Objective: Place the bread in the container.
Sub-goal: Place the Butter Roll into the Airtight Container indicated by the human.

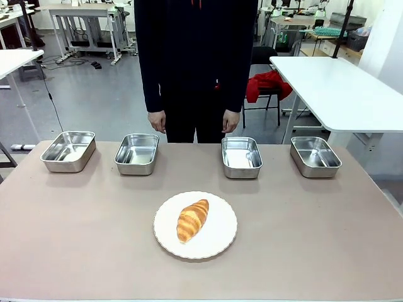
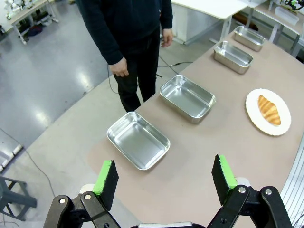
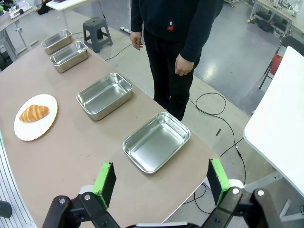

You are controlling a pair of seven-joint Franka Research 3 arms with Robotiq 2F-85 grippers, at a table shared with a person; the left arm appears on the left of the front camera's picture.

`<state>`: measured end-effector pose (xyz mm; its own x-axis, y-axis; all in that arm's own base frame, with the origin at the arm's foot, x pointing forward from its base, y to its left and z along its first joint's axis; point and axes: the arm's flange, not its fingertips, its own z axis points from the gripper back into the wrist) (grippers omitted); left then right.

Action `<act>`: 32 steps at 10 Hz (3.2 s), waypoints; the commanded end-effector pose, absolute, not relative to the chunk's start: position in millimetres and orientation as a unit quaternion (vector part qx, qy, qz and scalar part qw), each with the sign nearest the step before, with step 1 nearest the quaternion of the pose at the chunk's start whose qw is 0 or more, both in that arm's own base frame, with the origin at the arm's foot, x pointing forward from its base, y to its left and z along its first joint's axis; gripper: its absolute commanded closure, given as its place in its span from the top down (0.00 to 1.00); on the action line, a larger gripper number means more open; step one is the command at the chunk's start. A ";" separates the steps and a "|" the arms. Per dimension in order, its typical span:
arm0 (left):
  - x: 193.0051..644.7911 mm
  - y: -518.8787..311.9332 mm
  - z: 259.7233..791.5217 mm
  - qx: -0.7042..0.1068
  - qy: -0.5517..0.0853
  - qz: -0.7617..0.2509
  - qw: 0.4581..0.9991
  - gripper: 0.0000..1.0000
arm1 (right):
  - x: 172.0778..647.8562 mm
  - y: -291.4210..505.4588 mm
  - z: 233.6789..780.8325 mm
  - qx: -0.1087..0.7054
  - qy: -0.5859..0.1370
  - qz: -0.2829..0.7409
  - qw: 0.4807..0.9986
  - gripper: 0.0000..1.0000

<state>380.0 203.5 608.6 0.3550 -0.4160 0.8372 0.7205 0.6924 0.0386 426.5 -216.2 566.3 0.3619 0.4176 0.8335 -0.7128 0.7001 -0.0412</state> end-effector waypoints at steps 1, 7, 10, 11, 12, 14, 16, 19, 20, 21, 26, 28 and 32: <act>379.4 205.0 608.1 -0.172 -0.446 -0.360 0.802 1.00 | 426.5 -216.2 566.8 0.168 -0.446 0.350 0.807 1.00; 379.4 205.0 608.1 -0.172 -0.446 -0.360 0.802 1.00 | 426.5 -216.2 566.8 0.168 -0.446 0.350 0.807 1.00; 379.4 205.0 608.1 -0.172 -0.446 -0.360 0.802 1.00 | 426.5 -216.2 566.8 0.168 -0.446 0.350 0.807 1.00; 379.4 205.0 608.1 -0.172 -0.446 -0.360 0.802 1.00 | 426.5 -216.2 566.8 0.168 -0.446 0.350 0.807 1.00; 379.4 205.0 608.1 -0.172 -0.446 -0.360 0.802 1.00 | 426.5 -216.2 566.8 0.168 -0.446 0.350 0.807 1.00; 379.4 205.0 608.1 -0.172 -0.446 -0.360 0.802 1.00 | 426.5 -216.2 566.8 0.168 -0.446 0.350 0.807 1.00; 379.4 205.0 608.1 -0.172 -0.446 -0.360 0.802 1.00 | 426.5 -216.2 566.8 0.168 -0.446 0.350 0.807 1.00; 379.4 205.0 608.1 -0.172 -0.446 -0.360 0.802 1.00 | 426.5 -216.2 566.8 0.168 -0.446 0.350 0.807 1.00; 379.4 205.0 608.1 -0.172 -0.446 -0.360 0.802 1.00 | 426.5 -216.2 566.8 0.168 -0.446 0.350 0.807 1.00; 379.4 205.0 608.1 -0.172 -0.446 -0.360 0.802 1.00 | 426.5 -216.2 566.8 0.168 -0.446 0.350 0.807 1.00; 379.4 205.0 608.1 -0.172 -0.446 -0.360 0.802 1.00 | 426.5 -216.2 566.8 0.168 -0.446 0.350 0.807 1.00; 379.4 205.0 608.1 -0.172 -0.446 -0.360 0.802 1.00 | 426.5 -216.2 566.8 0.168 -0.446 0.350 0.807 1.00; 379.4 205.0 608.1 -0.172 -0.446 -0.360 0.802 1.00 | 426.5 -216.2 566.8 0.168 -0.446 0.350 0.807 1.00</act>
<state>380.0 203.5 608.6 0.3550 -0.4160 0.8372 0.7205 0.6924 0.0386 426.2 -216.6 566.4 0.3628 0.4178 0.8330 -0.7119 0.7011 -0.0416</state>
